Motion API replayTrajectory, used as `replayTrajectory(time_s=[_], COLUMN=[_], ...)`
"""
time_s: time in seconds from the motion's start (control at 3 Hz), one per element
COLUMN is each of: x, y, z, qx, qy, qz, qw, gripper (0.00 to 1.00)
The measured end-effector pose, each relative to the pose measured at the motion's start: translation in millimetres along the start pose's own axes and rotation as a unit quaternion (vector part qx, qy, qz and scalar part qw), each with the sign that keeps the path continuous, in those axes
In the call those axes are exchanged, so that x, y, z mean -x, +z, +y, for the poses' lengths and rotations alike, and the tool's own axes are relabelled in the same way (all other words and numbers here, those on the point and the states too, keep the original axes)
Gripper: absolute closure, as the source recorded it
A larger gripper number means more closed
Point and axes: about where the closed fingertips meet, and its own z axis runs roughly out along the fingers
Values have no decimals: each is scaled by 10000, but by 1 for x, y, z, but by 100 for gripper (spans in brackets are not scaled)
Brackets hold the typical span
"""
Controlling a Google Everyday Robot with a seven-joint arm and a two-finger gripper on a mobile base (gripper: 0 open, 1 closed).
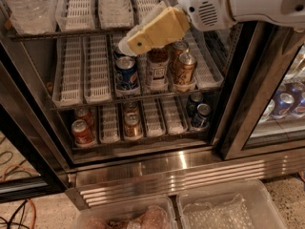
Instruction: Pick water bottle from top shelf of fridge
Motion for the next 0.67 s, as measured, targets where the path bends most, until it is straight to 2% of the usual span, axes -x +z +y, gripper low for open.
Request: replayTrajectory(time_s=[0.33, 0.67], x=[1, -7], y=[18, 38], z=[-4, -15], qx=[-269, -687], qy=[68, 297], qz=[-99, -112], qw=[9996, 9971], gripper=[0, 0])
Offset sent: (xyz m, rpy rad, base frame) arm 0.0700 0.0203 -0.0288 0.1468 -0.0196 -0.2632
